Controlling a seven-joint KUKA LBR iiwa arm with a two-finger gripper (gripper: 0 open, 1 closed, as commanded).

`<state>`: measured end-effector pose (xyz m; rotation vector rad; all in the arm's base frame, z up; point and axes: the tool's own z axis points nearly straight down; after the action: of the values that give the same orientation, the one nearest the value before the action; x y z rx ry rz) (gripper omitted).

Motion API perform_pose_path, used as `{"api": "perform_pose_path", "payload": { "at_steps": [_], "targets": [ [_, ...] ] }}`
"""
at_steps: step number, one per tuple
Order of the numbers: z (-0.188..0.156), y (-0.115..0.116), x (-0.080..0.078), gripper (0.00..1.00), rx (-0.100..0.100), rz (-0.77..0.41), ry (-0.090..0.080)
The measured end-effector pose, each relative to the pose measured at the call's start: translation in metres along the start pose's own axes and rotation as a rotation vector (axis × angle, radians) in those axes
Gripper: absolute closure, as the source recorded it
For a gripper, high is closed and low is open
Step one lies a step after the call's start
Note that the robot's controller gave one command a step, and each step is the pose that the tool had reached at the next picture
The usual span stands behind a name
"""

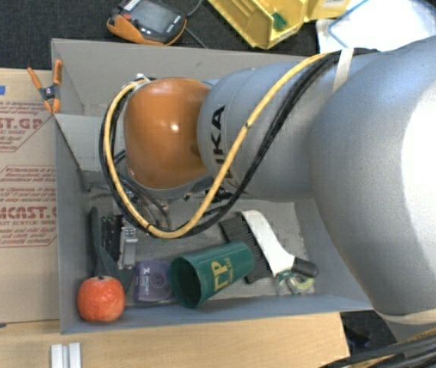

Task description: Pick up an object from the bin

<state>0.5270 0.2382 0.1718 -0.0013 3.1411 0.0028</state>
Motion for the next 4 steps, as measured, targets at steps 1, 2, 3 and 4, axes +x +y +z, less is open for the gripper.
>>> {"api": "perform_pose_path", "payload": {
  "at_steps": [1, 2, 3, 4],
  "targets": [
    [0.033, 0.001, -0.048, 0.00, -0.001, 0.029, 0.000],
    [0.025, 0.006, -0.021, 0.00, -0.004, 0.006, -0.003],
    [0.064, -0.014, -0.003, 0.00, -0.002, 0.004, 0.001],
    [0.062, -0.003, -0.046, 0.00, -0.009, 0.008, -0.012]
  ]
}}
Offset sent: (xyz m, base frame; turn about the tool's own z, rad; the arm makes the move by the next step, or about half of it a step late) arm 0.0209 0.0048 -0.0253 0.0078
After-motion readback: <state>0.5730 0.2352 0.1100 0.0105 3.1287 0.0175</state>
